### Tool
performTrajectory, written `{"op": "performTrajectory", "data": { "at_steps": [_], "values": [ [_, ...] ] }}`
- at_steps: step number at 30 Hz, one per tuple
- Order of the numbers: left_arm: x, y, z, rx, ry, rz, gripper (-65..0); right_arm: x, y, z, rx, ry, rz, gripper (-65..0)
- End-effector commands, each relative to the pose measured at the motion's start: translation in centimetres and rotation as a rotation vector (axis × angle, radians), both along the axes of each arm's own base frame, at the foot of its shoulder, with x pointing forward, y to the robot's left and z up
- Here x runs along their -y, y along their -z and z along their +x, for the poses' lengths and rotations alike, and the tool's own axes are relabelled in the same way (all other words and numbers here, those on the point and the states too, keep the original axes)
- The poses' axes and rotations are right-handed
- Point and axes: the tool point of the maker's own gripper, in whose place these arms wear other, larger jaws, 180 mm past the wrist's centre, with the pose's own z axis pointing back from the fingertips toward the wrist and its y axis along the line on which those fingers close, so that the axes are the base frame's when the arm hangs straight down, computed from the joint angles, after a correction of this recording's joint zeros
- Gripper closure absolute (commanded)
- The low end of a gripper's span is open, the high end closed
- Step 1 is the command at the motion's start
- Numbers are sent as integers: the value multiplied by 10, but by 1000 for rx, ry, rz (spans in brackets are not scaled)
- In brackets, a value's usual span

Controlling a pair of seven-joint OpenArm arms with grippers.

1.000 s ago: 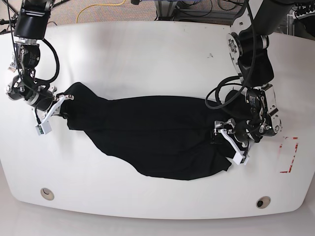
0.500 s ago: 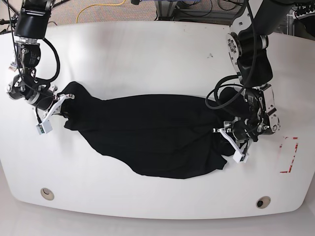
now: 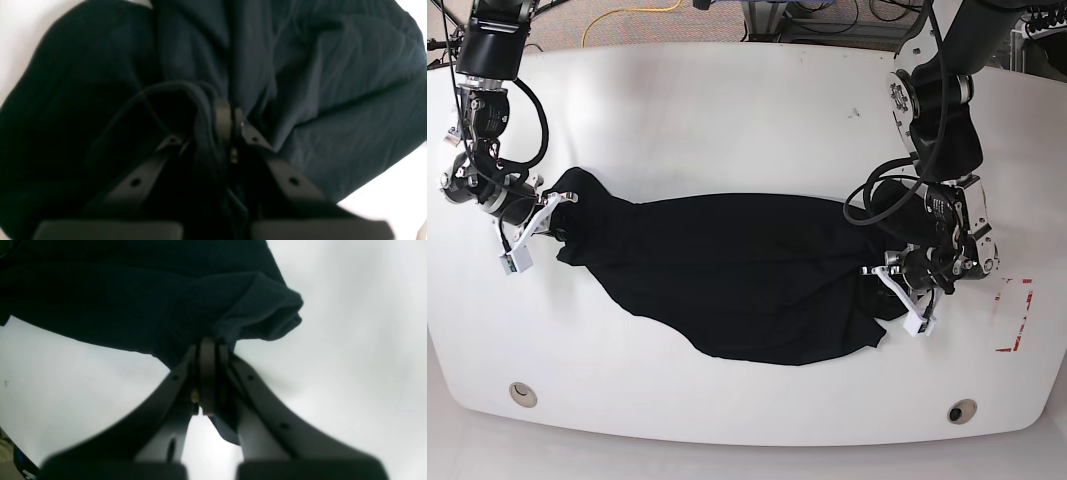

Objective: Fold the T-shirt properly
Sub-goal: 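Shift the left gripper along the T-shirt edge, regripping the fabric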

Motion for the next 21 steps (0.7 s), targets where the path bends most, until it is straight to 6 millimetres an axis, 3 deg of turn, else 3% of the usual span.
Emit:
{"op": "performTrajectory", "data": {
  "at_steps": [1,12,21],
  "values": [
    [-7,-33,19,97,-1,9,0,4,-20,11,63,-1,-2,0],
    [-24,-55,22,156,-19,63,0,4,-19,11,62,3,5,0],
    [-49,-72,16,186,-28,150,0,6,-18,11,60,7,1,0]
  ]
}}
